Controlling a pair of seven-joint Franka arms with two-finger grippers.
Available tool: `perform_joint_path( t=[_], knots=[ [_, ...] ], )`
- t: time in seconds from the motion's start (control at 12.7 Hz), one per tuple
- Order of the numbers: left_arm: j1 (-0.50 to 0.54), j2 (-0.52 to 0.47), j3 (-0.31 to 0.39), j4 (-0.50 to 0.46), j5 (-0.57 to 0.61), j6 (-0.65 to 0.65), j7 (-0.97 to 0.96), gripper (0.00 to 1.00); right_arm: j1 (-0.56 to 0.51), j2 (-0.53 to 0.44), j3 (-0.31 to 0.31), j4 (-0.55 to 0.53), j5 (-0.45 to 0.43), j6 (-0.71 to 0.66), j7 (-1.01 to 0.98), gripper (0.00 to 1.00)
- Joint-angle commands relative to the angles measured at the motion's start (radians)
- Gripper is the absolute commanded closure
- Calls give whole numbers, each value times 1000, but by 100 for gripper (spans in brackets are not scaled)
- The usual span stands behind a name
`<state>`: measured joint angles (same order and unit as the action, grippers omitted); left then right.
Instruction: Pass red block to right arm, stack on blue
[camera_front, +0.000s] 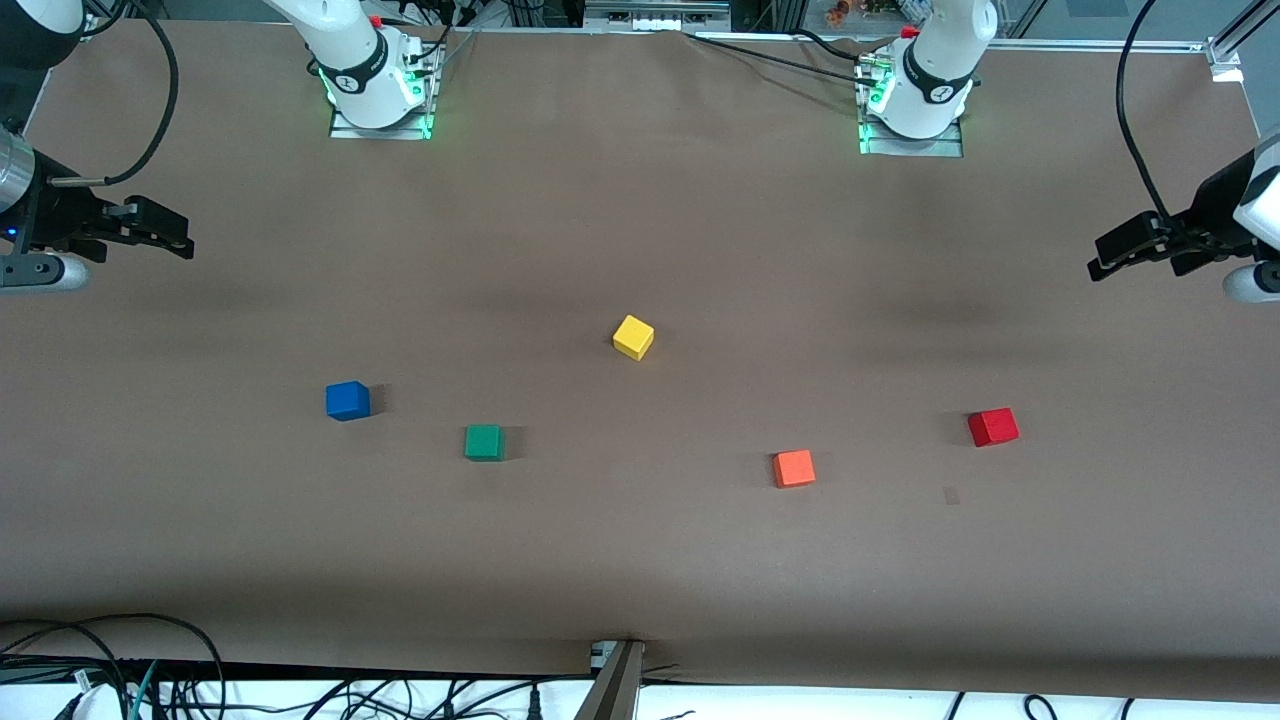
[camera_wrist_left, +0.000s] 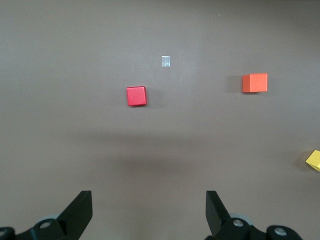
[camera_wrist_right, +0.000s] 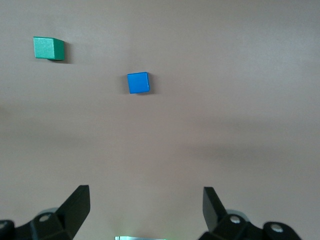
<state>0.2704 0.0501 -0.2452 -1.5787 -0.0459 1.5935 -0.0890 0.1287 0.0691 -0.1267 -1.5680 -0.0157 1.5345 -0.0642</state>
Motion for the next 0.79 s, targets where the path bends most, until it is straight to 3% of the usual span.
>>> perform_joint_path(
  t=[0.0, 0.4, 0.71],
  knots=[
    [27, 20, 0, 37, -46, -7, 31, 0, -3, 9, 2, 26, 2, -10, -14, 0],
    [24, 54, -8, 55, -32, -10, 29, 0, -3, 11, 2, 26, 2, -10, -14, 0],
    [26, 197, -2, 54, -6, -18, 25, 0, -3, 9, 2, 26, 2, -8, -14, 0]
  ],
)
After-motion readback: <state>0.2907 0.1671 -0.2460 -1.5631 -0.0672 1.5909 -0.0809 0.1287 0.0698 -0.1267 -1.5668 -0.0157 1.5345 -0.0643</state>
